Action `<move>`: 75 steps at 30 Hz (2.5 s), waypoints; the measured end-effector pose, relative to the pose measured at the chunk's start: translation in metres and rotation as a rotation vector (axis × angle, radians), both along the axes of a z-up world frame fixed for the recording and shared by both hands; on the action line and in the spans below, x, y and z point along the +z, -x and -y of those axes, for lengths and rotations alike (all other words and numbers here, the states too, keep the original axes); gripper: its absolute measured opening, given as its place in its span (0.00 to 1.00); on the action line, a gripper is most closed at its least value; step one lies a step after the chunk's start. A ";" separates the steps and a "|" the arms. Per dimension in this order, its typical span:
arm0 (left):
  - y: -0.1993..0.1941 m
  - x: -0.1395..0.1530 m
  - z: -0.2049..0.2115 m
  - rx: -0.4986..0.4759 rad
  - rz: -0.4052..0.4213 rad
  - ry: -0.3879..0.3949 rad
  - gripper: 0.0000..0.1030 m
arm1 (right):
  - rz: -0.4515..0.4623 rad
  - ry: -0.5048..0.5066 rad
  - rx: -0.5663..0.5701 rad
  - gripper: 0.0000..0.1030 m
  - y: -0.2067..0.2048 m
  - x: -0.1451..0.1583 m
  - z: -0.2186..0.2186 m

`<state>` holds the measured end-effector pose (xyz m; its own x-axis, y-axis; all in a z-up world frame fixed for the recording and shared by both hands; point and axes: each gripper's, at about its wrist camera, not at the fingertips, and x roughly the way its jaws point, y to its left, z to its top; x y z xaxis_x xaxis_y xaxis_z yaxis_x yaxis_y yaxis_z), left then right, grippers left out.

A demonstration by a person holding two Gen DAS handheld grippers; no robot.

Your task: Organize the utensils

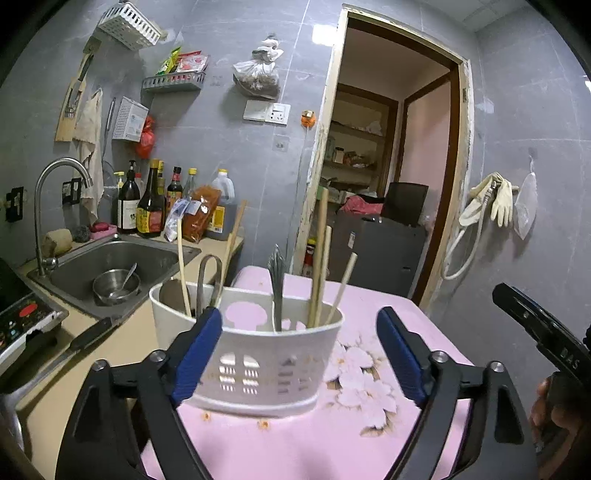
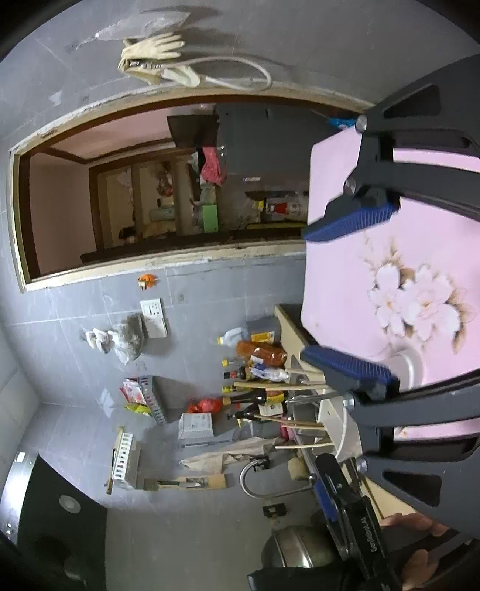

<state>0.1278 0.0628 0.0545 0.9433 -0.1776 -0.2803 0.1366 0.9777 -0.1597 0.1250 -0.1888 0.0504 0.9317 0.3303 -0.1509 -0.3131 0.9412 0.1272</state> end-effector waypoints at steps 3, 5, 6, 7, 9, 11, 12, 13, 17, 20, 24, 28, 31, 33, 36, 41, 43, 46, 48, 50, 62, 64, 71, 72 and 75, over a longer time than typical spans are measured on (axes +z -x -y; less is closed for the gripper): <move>0.011 -0.004 0.006 -0.003 -0.023 -0.012 0.92 | -0.018 0.016 -0.005 0.74 0.015 -0.004 0.004; 0.018 -0.008 0.008 -0.010 -0.036 -0.010 0.93 | -0.035 0.009 0.002 0.76 0.023 -0.008 0.007; 0.022 -0.011 0.009 -0.014 -0.045 -0.005 0.94 | -0.041 0.011 0.000 0.80 0.028 -0.009 0.008; 0.026 -0.013 0.010 -0.017 -0.054 0.001 0.94 | -0.044 0.014 -0.006 0.82 0.033 -0.010 0.009; 0.033 -0.017 0.011 -0.015 -0.066 0.006 0.94 | -0.046 0.016 -0.016 0.92 0.043 -0.013 0.012; 0.040 -0.020 0.011 -0.007 -0.069 0.010 0.94 | -0.051 0.015 -0.035 0.99 0.053 -0.016 0.015; 0.043 -0.021 0.010 -0.002 -0.069 0.011 0.94 | -0.055 0.010 -0.039 1.00 0.057 -0.018 0.017; 0.048 -0.022 0.011 0.006 -0.067 0.010 0.94 | -0.061 0.009 -0.044 1.00 0.061 -0.019 0.018; 0.065 -0.023 0.015 0.039 -0.044 -0.024 0.94 | -0.054 0.044 -0.077 1.00 0.076 -0.023 0.019; 0.078 -0.027 0.013 0.069 -0.024 -0.023 0.94 | -0.046 0.065 -0.099 1.00 0.088 -0.027 0.018; 0.089 -0.034 0.005 0.099 -0.024 0.012 0.94 | -0.045 0.081 -0.135 1.00 0.097 -0.036 0.019; 0.098 -0.041 -0.001 0.132 -0.023 0.028 0.94 | -0.048 0.057 -0.143 1.00 0.100 -0.043 0.024; 0.100 -0.046 -0.007 0.152 -0.032 0.047 0.94 | -0.056 0.045 -0.152 1.00 0.099 -0.050 0.027; 0.103 -0.048 -0.008 0.166 -0.031 0.046 0.94 | -0.057 0.042 -0.157 1.00 0.099 -0.051 0.027; 0.107 -0.048 -0.009 0.185 -0.022 0.031 0.94 | -0.044 0.058 -0.172 1.00 0.101 -0.051 0.025; 0.112 -0.048 -0.006 0.202 0.002 -0.009 0.94 | -0.027 0.062 -0.180 1.00 0.103 -0.051 0.022; 0.114 -0.048 -0.006 0.202 0.013 -0.019 0.94 | -0.022 0.068 -0.182 1.00 0.103 -0.051 0.022; 0.116 -0.048 -0.003 0.192 0.031 -0.035 0.94 | -0.020 0.070 -0.184 1.00 0.103 -0.052 0.022; 0.117 -0.048 -0.001 0.186 0.039 -0.047 0.94 | -0.021 0.070 -0.183 1.00 0.103 -0.052 0.022; 0.117 -0.048 0.002 0.190 0.040 -0.061 0.94 | -0.022 0.073 -0.182 1.00 0.103 -0.052 0.021; 0.117 -0.049 0.003 0.189 0.057 -0.089 0.94 | -0.032 0.079 -0.176 1.00 0.102 -0.054 0.021; 0.117 -0.048 0.003 0.191 0.057 -0.089 0.94 | -0.031 0.079 -0.176 1.00 0.103 -0.054 0.020; 0.117 -0.048 0.000 0.194 0.053 -0.085 0.94 | -0.036 0.092 -0.170 1.00 0.103 -0.055 0.017; 0.117 -0.049 0.000 0.195 0.052 -0.085 0.94 | -0.037 0.093 -0.170 1.00 0.103 -0.055 0.017; 0.117 -0.049 -0.001 0.195 0.053 -0.086 0.94 | -0.036 0.094 -0.170 1.00 0.102 -0.054 0.017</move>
<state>0.0107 0.0635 0.0058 0.9712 0.0324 -0.2361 -0.0507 0.9961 -0.0719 0.0227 -0.2057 -0.0040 0.9664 0.1510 -0.2079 -0.1449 0.9884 0.0444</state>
